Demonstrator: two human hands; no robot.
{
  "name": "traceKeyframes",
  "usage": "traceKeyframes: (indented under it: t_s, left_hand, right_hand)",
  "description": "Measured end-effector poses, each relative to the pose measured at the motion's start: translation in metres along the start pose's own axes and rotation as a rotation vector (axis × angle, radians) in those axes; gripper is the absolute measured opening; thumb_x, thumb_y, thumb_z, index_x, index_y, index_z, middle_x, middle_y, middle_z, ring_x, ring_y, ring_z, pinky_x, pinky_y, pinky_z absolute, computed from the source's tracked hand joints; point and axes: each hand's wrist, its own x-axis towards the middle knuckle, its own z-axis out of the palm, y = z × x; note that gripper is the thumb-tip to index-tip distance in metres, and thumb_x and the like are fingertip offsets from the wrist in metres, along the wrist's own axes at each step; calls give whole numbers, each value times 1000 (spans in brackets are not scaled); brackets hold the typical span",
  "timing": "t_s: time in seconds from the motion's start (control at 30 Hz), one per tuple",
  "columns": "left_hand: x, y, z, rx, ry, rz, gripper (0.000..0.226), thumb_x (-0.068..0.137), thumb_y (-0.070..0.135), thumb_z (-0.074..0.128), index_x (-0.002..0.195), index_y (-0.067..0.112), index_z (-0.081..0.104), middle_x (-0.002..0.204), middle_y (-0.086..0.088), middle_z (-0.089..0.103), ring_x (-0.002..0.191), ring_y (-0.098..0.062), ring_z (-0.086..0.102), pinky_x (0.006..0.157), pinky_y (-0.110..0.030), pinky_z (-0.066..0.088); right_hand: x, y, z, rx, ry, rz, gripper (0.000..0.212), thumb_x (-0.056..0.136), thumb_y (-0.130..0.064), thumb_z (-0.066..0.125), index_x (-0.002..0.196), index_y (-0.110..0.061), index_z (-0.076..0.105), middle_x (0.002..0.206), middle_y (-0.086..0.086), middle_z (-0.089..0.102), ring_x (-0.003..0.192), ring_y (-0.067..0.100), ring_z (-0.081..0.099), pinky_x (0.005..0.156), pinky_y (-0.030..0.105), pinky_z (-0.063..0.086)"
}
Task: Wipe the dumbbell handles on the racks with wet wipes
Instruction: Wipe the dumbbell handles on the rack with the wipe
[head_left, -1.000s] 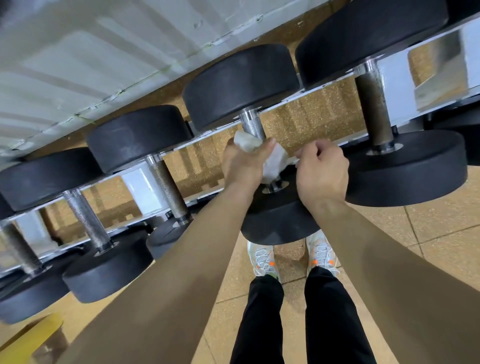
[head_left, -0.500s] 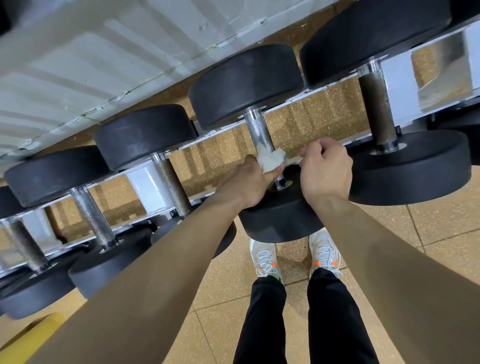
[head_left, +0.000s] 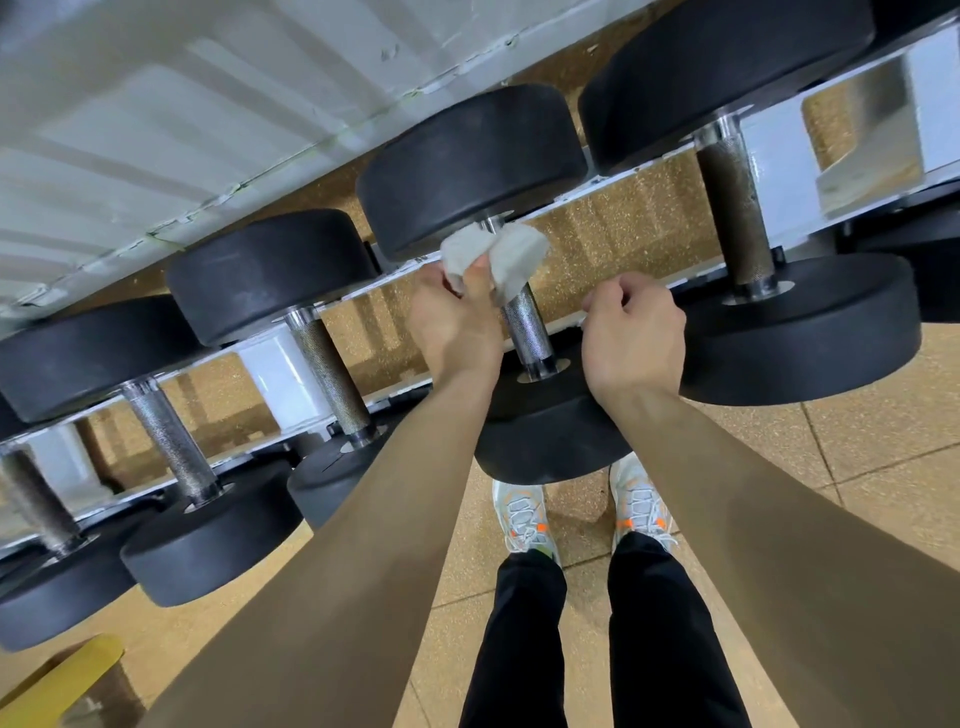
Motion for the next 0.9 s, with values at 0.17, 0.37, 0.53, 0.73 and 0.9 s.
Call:
traceKeyframes:
  t_s: [0.17, 0.37, 0.53, 0.73, 0.9]
  left_hand:
    - [-5, -12, -11, 188, -197, 46, 16, 96, 33, 67, 105, 20, 67, 82, 12, 61, 71, 1, 55, 53, -6, 40]
    - [-6, -27, -30, 535, -574, 26, 23, 86, 43, 78, 85, 22, 69, 88, 5, 63, 84, -13, 59, 56, -20, 35]
    - [-17, -1, -32, 354, -382, 150, 15, 92, 36, 70, 103, 31, 62, 88, 15, 60, 77, -2, 57, 55, -15, 41]
    - [-9, 12, -2, -82, 47, 3, 14, 91, 19, 69, 89, 27, 57, 82, 10, 64, 85, -20, 67, 81, -44, 61]
    - [-9, 5, 3, -35, -13, -85, 9, 91, 17, 73, 92, 20, 64, 93, 5, 72, 77, -14, 63, 83, -30, 56]
  right_hand:
    - [0, 0, 0, -5, -4, 3, 31, 98, -25, 40, 90, -15, 69, 82, 3, 67, 78, 25, 62, 69, 36, 47]
    - [-1, -1, 0, 2, 0, 4, 31, 95, -25, 41, 87, -17, 69, 83, 4, 69, 81, 27, 64, 75, 40, 53]
    - [-4, -3, -3, 11, -12, 12, 31, 97, -24, 39, 88, -16, 68, 82, 1, 66, 76, 21, 62, 68, 34, 46]
    - [-1, 1, -3, 15, -24, -3, 30, 100, -26, 39, 90, -15, 65, 76, -1, 63, 68, 16, 58, 62, 32, 40]
    - [0, 10, -8, 143, -95, -56, 25, 98, -23, 45, 87, -14, 66, 79, -5, 66, 72, 12, 59, 60, 24, 42]
